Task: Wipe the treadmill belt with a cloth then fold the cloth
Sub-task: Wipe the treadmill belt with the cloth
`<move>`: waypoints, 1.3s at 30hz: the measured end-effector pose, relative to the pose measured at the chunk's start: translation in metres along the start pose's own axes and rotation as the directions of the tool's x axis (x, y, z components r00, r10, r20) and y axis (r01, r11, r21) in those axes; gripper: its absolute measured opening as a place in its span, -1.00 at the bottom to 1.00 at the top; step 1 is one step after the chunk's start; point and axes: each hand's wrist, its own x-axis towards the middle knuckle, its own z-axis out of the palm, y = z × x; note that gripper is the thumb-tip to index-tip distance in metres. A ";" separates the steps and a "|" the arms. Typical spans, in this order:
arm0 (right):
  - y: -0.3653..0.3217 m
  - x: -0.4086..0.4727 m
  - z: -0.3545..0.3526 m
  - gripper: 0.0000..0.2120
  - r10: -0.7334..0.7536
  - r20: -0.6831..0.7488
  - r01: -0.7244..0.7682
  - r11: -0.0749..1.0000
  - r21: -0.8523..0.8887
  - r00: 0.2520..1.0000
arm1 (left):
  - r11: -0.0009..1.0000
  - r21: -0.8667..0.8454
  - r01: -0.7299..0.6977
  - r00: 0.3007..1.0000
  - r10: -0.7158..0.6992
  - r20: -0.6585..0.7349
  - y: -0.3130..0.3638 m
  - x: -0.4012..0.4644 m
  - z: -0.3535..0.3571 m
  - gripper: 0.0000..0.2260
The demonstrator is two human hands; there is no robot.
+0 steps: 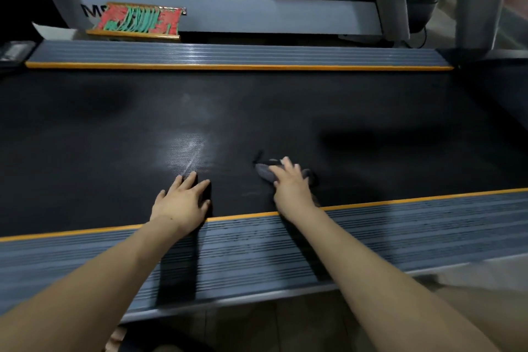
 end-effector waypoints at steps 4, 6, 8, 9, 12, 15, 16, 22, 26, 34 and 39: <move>-0.045 -0.011 0.026 -0.57 -0.135 0.052 0.129 0.986 0.109 0.989 | 1.000 0.004 0.021 1.000 -0.021 0.013 -0.008 -0.002 -0.003 -0.50; -0.045 -0.011 0.027 -0.58 -0.122 0.030 0.116 0.983 0.139 0.992 | 1.000 0.004 0.016 1.000 -0.016 0.014 -0.011 -0.002 -0.004 -0.49; -0.043 -0.011 0.027 -0.59 -0.122 0.028 0.117 0.983 0.139 0.992 | 1.000 0.009 0.001 1.000 -0.001 0.020 -0.014 -0.001 -0.004 -0.49; -0.044 -0.011 0.026 -0.60 -0.126 0.034 0.121 0.983 0.137 0.991 | 1.000 0.012 -0.004 1.000 0.004 0.023 -0.015 0.000 -0.005 -0.50; -0.047 -0.013 0.025 -0.60 -0.125 0.051 0.117 0.984 0.136 0.991 | 1.000 -0.001 -0.009 1.000 0.009 0.018 -0.015 0.002 -0.006 -0.52; -0.046 -0.013 0.026 -0.60 -0.126 0.051 0.120 0.986 0.116 0.991 | 0.999 -0.050 0.000 1.000 0.000 -0.002 -0.014 0.003 -0.005 -0.55; -0.045 -0.014 0.027 -0.61 -0.137 0.044 0.132 0.985 0.107 0.990 | 0.998 -0.062 0.004 1.000 -0.005 -0.011 -0.013 0.003 -0.003 -0.55; -0.046 -0.020 0.028 -0.69 -0.188 -0.020 0.189 0.977 0.100 0.982 | 0.996 -0.090 0.027 0.989 -0.039 -0.140 -0.011 -0.010 0.013 -0.55; -0.048 -0.020 0.028 -0.70 -0.208 -0.014 0.208 0.973 0.104 0.978 | 0.994 -0.099 0.036 0.965 -0.061 -0.256 -0.010 -0.013 0.018 -0.54; -0.051 -0.014 0.023 -0.68 -0.201 0.057 0.192 0.971 0.143 0.978 | 0.994 -0.089 0.071 0.957 -0.093 -0.276 -0.008 -0.010 0.017 -0.54; -0.049 -0.006 0.029 -0.69 -0.197 0.037 0.187 0.966 0.180 0.980 | 0.991 -0.116 0.063 0.965 -0.090 -0.245 -0.012 -0.004 0.021 -0.54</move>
